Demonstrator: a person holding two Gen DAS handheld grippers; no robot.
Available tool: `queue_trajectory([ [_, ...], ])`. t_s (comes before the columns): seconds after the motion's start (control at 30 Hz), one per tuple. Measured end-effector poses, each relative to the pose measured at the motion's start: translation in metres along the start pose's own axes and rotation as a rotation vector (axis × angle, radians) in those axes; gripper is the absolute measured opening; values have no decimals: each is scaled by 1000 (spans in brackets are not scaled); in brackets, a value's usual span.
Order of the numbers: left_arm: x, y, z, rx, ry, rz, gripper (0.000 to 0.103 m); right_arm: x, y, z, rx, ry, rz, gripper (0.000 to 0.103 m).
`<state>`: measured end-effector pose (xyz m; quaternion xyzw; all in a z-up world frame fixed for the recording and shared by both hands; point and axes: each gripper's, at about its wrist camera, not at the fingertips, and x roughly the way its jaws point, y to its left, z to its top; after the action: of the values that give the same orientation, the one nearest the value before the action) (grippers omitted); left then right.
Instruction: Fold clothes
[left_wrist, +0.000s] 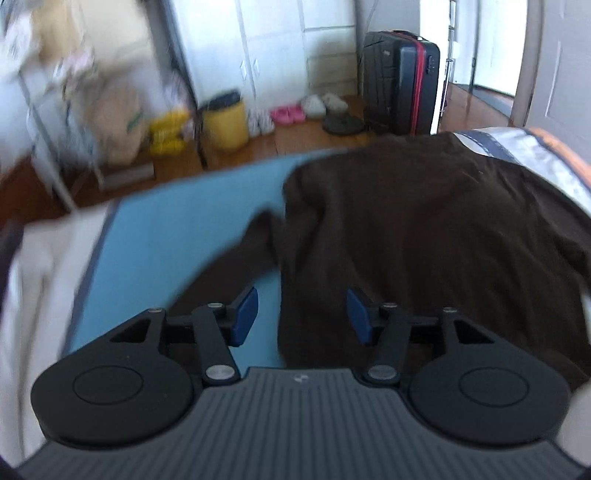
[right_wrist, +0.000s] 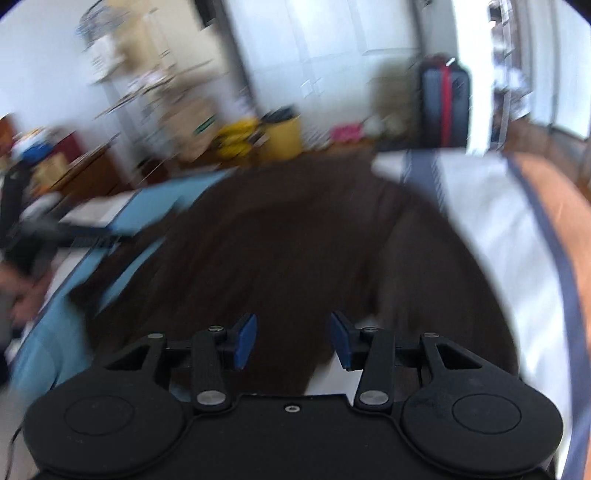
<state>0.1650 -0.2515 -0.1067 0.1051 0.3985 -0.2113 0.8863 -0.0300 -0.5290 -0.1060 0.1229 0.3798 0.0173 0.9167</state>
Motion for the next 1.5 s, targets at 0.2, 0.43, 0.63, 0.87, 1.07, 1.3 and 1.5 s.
queue_trajectory([
  [0.2, -29, 4, -41, -42, 108, -7, 61, -29, 39, -30, -102, 13, 102, 54],
  [0.43, -12, -10, -90, -3, 89, 23, 61, 18, 103, -30, -239, -1, 79, 72],
  [0.63, -14, -18, -92, 33, 29, -43, 61, 86, 84, -31, -66, -15, -13, 80],
  [0.87, -27, -18, -101, -8, 63, -145, 64, 68, 106, -44, -269, 80, 147, 23],
  [1.07, -39, -28, -106, 147, 57, 3, 64, 19, 94, -79, -352, 207, 135, 17],
  [1.3, -48, -20, -106, 36, 24, -77, 64, -14, 89, -64, -197, 37, 176, 48],
  [1.5, -6, -25, -109, -14, 125, -121, 62, 31, 110, -56, -160, -26, 152, 71],
])
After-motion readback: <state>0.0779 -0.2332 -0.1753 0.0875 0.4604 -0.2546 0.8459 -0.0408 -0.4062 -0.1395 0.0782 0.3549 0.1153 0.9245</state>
